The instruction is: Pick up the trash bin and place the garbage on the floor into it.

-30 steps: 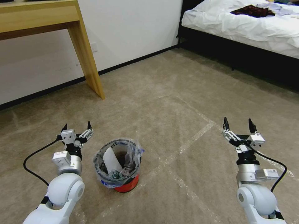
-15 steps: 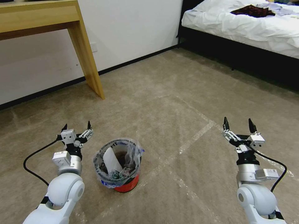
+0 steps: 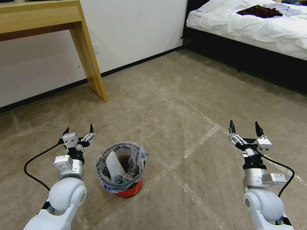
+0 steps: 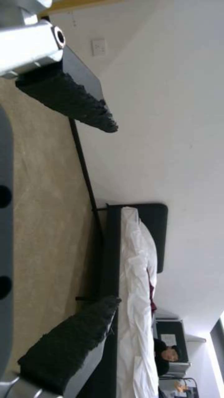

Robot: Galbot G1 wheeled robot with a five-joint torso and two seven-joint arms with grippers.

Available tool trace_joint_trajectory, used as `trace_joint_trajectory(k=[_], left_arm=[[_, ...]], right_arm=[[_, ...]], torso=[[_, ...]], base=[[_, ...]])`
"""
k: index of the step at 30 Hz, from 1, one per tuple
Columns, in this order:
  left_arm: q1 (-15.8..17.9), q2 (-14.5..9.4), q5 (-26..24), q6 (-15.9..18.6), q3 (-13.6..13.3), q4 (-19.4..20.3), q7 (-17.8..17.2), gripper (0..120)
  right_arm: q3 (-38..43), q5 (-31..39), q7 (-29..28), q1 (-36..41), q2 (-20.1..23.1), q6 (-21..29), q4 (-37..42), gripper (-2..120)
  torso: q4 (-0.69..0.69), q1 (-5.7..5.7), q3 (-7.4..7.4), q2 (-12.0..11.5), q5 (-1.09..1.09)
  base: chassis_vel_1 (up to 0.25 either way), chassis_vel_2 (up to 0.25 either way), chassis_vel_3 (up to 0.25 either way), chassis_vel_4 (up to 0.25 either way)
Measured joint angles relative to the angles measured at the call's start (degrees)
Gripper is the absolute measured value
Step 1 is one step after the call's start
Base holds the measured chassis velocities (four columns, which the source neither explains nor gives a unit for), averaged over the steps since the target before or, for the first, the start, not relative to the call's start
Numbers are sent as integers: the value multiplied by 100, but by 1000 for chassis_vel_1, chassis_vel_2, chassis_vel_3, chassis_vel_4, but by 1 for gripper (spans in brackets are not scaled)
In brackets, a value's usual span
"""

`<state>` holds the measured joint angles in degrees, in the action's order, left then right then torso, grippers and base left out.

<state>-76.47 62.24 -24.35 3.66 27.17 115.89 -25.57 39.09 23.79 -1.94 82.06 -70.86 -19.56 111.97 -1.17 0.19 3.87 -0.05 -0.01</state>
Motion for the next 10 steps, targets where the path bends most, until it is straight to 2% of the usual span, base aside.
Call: trace_joint_trajectory(k=[10], left_arm=[[0, 0, 0, 0, 0, 0, 0, 100]], right_arm=[[0, 0, 0, -1, 0, 0, 0, 100]], torso=[[0, 0, 0, 0, 0]], base=[[0, 0, 0, 0]])
